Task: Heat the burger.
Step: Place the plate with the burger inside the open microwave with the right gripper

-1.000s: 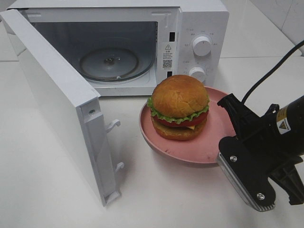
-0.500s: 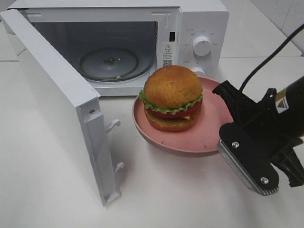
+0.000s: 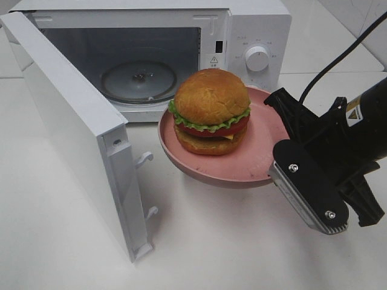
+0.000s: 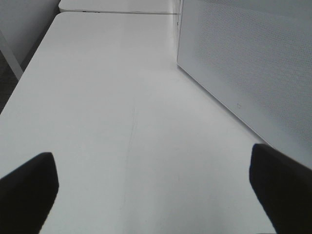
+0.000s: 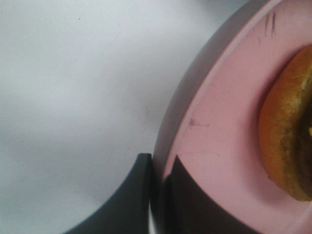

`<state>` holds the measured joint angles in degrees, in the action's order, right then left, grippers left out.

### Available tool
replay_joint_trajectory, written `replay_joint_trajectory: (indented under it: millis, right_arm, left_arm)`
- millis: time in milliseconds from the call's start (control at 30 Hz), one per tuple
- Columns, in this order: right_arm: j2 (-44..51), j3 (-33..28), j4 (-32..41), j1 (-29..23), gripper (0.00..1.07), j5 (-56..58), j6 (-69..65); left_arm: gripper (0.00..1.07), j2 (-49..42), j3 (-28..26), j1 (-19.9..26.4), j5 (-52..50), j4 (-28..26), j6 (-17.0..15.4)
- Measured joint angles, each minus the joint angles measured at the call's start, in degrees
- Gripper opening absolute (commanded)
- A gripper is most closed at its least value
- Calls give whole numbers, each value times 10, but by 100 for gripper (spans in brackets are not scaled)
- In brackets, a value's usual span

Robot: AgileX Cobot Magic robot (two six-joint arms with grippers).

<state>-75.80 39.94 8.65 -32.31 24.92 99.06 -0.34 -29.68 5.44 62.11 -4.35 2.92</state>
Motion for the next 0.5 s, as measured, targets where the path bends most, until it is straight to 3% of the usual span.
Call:
replay_joint_trajectory:
  millis: [500]
  right_arm:
    - [-69,62,18,-1,0,-27,10]
  left_arm:
    - [100,0,0,0,0,0,0]
